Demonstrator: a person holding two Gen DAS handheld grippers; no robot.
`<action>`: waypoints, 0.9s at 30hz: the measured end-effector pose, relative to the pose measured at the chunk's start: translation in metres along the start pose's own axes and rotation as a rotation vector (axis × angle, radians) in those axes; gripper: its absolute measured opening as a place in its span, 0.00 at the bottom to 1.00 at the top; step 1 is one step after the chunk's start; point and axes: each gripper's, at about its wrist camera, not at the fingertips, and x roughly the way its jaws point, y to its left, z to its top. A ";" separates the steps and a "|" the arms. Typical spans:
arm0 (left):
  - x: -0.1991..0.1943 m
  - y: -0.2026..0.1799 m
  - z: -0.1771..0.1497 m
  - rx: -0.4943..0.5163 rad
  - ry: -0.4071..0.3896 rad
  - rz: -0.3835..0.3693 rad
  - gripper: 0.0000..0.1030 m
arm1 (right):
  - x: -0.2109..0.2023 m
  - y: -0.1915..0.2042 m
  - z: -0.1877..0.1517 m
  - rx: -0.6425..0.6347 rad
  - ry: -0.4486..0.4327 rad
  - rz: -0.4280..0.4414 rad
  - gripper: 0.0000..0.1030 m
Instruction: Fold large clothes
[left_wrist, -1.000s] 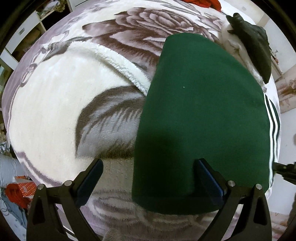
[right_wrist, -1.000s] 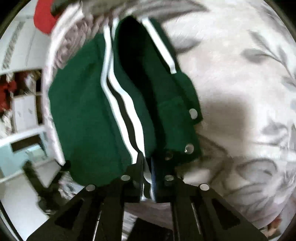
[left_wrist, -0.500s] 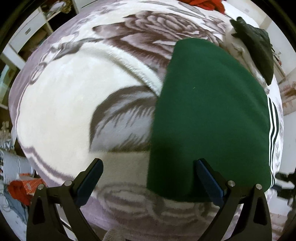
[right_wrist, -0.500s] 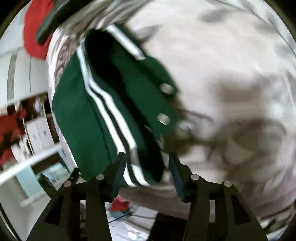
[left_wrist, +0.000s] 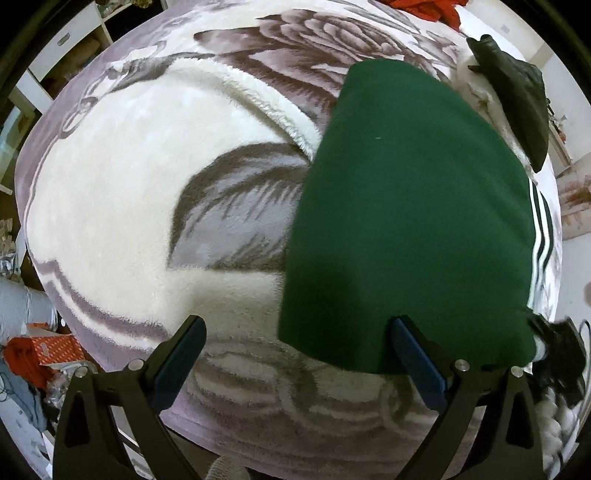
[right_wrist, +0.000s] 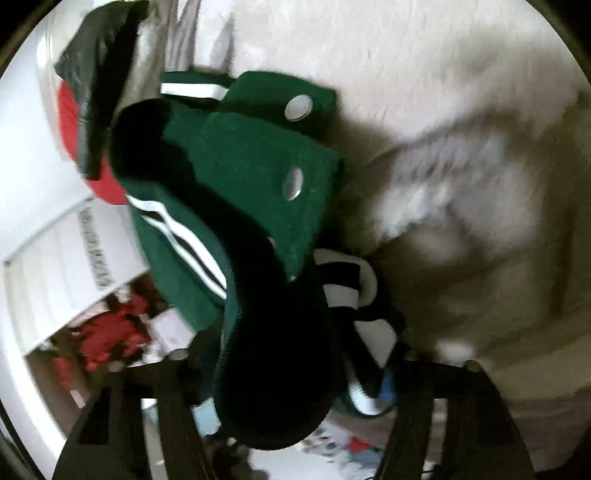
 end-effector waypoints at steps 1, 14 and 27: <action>-0.001 0.000 -0.001 -0.001 -0.007 -0.009 0.99 | -0.005 0.004 -0.006 -0.033 0.018 0.079 0.45; 0.000 0.001 -0.006 -0.029 0.011 -0.023 0.99 | -0.041 0.021 -0.010 -0.122 -0.014 -0.183 0.74; -0.007 -0.014 -0.010 -0.003 -0.008 0.001 0.99 | -0.021 0.081 -0.041 -0.221 -0.097 -0.395 0.05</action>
